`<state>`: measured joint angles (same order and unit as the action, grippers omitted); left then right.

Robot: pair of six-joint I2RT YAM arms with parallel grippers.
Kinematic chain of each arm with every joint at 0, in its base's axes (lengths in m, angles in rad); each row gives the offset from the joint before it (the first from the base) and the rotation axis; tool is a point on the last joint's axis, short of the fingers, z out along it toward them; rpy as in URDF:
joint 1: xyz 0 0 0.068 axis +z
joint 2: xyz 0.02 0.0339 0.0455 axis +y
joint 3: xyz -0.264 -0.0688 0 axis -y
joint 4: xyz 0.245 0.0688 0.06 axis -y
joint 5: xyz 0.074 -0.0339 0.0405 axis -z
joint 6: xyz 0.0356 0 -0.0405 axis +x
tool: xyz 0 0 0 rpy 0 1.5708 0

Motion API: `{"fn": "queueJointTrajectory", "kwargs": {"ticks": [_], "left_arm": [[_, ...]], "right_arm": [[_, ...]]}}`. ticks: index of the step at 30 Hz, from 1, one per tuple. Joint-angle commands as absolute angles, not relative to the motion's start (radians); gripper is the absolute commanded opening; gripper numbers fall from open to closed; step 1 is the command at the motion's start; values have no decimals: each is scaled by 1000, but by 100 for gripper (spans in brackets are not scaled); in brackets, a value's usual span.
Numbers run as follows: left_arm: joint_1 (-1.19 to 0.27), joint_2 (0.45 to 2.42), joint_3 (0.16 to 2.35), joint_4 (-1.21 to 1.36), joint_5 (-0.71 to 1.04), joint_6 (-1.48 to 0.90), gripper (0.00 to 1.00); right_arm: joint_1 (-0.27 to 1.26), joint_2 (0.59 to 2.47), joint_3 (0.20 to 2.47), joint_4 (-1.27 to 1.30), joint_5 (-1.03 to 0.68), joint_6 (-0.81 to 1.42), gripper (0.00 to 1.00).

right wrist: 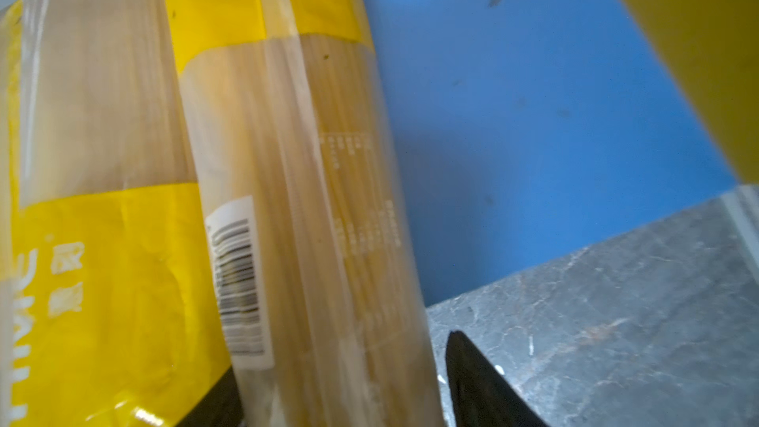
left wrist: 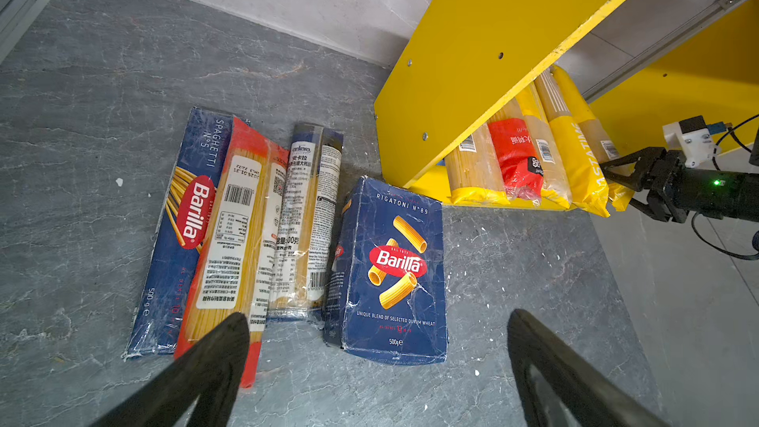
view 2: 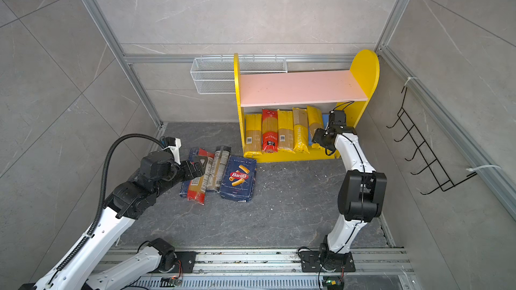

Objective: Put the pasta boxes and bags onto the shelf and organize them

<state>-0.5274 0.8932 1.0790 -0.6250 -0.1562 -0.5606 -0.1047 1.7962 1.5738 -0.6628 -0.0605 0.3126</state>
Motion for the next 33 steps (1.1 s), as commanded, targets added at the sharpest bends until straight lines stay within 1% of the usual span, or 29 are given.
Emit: {"fn": "queueJointTrajectory", "kwargs": {"ticks": [1,10,14,19,22,24,26,33], "left_arm": [[-524,884,1082,-629,-177,-572,100],[-523,908,1089,-627,-181,-569,100],[-524,912,1094,-631,-181,-569,100],[-523,904,1097,-637,-177,-573,100],[-524,894,1094,-640,-175,-577,100],[-524,883,1088,-640,-172,-581,100],[-524,874,1083,-644,-168,-586,100],[-524,827,1068,-652,-164,-594,100]], "right_arm": [[-104,1822,1608,-682,33,299,66],[-106,1860,1641,-683,147,302,65],[-104,1856,1636,-681,158,302,66],[-103,1822,1600,-669,165,297,70],[-104,1785,1570,-657,134,291,72],[-103,1742,1531,-633,113,292,78],[-100,1705,1506,-622,95,289,81],[-69,1622,1468,-649,77,293,83]]}}
